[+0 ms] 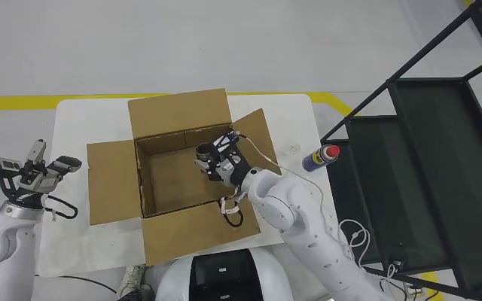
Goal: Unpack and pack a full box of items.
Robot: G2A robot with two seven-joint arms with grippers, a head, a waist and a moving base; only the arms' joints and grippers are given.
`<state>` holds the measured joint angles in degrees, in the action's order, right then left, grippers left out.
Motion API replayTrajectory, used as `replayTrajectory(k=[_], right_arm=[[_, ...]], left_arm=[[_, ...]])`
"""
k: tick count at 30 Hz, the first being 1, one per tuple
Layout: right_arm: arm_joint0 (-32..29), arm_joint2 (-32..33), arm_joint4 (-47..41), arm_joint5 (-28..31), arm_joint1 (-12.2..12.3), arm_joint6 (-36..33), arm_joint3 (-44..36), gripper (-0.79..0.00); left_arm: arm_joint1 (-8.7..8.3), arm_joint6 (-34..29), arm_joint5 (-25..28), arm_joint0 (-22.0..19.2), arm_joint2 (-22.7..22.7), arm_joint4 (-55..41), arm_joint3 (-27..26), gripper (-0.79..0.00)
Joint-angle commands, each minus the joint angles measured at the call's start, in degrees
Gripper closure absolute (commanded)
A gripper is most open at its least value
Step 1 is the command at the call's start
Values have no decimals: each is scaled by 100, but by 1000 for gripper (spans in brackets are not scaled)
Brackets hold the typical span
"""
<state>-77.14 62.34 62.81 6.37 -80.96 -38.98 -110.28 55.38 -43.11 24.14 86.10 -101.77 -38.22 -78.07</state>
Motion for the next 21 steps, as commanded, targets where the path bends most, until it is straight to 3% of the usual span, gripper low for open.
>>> replayTrajectory(k=[1, 8, 12, 21], right_arm=[[-185, 302, -110, 262, 63, -62, -179, 0], [-1313, 1596, -1033, 1671, 306, 168, -1296, 0], [-2052, 2450, -1173, 2060, 412, 410, -1852, 0], [-3669, 4011, -1938, 3144, 530, 1480, -1969, 0]], left_arm=[[0, 0, 0, 0, 0, 0, 0, -785], [0, 0, 0, 0, 0, 0, 0, -785], [0, 0, 0, 0, 0, 0, 0, -785], [0, 0, 0, 0, 0, 0, 0, -785]])
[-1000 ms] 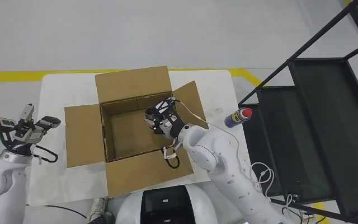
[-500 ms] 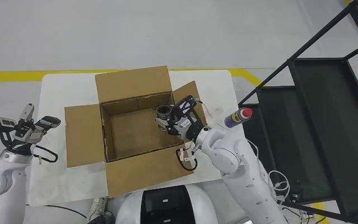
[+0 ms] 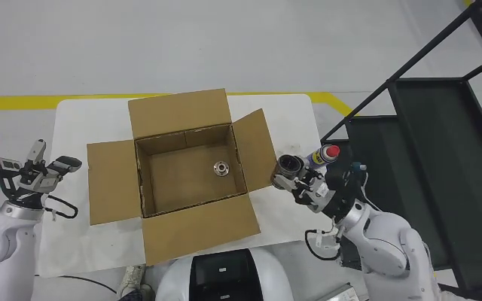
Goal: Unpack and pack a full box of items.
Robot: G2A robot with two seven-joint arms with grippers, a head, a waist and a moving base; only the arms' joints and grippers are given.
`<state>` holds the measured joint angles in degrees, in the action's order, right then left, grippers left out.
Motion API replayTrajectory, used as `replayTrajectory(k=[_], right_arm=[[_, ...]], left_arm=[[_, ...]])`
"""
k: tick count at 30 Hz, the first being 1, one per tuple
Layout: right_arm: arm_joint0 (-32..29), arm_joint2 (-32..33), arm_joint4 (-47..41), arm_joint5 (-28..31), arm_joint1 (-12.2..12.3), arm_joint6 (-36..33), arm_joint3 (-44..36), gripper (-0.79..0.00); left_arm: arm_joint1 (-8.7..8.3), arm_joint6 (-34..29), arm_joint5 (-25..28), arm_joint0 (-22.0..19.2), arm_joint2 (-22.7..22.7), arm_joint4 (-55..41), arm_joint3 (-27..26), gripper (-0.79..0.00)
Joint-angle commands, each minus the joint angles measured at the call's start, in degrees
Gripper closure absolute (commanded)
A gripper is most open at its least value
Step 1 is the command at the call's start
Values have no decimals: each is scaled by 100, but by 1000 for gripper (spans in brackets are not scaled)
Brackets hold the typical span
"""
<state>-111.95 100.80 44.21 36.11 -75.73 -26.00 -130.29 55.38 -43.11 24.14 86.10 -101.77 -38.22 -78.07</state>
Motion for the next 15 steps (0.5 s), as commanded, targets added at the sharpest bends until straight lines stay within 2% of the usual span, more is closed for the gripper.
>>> replayTrajectory(k=[1, 4, 15], right_arm=[[-343, 299, -126, 296, 10, 352, 75, 0], [-677, 489, -273, 612, 18, 663, 156, 0], [-677, 489, -273, 612, 18, 663, 156, 0]], left_arm=[[0, 0, 0, 0, 0, 0, 0, -785], [0, 0, 0, 0, 0, 0, 0, -785], [0, 0, 0, 0, 0, 0, 0, -785]])
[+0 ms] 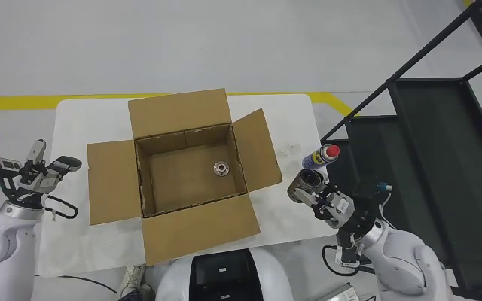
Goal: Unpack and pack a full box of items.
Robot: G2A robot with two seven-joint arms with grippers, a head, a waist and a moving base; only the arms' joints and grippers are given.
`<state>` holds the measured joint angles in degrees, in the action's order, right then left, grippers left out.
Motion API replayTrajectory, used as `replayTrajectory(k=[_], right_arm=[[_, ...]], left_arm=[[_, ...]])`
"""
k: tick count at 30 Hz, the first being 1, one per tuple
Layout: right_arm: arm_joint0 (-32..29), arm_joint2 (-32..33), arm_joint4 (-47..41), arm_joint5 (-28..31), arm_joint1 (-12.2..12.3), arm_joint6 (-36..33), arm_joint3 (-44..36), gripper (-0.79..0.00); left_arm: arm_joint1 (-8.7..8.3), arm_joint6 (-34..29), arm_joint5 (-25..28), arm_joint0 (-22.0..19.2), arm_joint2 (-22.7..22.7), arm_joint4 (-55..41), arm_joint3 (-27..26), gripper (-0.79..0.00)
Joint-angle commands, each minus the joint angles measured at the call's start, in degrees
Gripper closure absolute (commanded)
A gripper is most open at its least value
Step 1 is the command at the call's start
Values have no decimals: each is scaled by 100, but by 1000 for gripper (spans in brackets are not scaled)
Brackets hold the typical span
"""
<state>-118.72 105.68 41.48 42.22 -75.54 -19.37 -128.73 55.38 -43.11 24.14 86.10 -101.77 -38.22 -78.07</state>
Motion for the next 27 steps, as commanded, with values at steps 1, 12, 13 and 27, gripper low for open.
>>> replayTrajectory(k=[1, 12, 13, 27], right_arm=[[0, 0, 0, 0, 0, 0, 0, 0], [-177, 556, 588, 460, 41, 806, 444, 0], [-247, 716, 792, 439, 36, 999, 522, 0], [-513, 164, 3227, -91, -110, 4159, 2295, 0]], left_arm=[[0, 0, 0, 0, 0, 0, 0, -785], [0, 0, 0, 0, 0, 0, 0, -785], [0, 0, 0, 0, 0, 0, 0, -785], [0, 0, 0, 0, 0, 0, 0, -785]])
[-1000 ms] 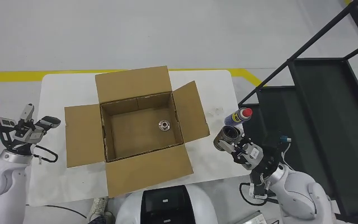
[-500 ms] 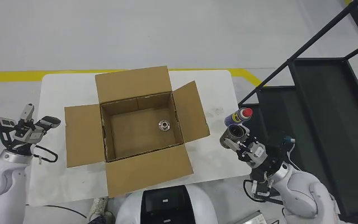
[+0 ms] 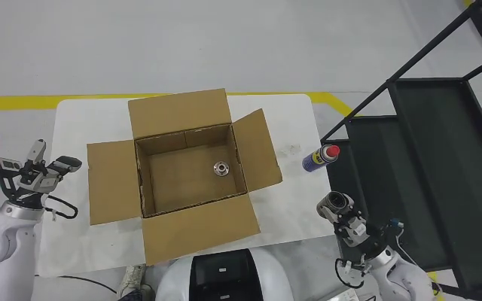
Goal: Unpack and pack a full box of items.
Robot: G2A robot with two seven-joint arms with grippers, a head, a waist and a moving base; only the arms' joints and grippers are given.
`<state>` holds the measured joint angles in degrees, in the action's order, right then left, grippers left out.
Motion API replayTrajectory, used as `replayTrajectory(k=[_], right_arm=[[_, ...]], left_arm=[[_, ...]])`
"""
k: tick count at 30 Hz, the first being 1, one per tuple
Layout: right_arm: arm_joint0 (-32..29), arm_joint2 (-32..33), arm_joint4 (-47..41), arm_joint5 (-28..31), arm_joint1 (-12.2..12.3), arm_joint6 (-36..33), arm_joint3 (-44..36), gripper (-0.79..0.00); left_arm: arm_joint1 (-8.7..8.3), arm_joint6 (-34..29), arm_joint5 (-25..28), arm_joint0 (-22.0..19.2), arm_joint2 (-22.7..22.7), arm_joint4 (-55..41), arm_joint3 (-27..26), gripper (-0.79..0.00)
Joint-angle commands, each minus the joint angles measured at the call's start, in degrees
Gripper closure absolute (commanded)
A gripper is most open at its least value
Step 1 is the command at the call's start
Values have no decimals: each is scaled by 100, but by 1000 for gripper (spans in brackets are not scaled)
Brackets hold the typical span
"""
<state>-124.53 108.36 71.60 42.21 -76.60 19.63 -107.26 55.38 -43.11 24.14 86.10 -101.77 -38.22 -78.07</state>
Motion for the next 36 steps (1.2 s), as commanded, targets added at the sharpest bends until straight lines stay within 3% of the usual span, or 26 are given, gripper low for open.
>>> replayTrajectory(k=[1, 18, 20, 25, 36], right_arm=[[148, -188, 375, -183, -9, 471, 287, 0], [228, -258, 619, -305, -7, 614, 417, 0], [333, -263, 598, -538, -10, 502, 480, 0], [783, -631, 696, -1082, -33, 397, 1138, 0], [1813, -1225, 1214, -1944, -65, 1850, 3053, 0]], left_arm=[[0, 0, 0, 0, 0, 0, 0, -785], [0, 0, 0, 0, 0, 0, 0, -785], [0, 0, 0, 0, 0, 0, 0, -785], [0, 0, 0, 0, 0, 0, 0, -785], [0, 0, 0, 0, 0, 0, 0, -785]])
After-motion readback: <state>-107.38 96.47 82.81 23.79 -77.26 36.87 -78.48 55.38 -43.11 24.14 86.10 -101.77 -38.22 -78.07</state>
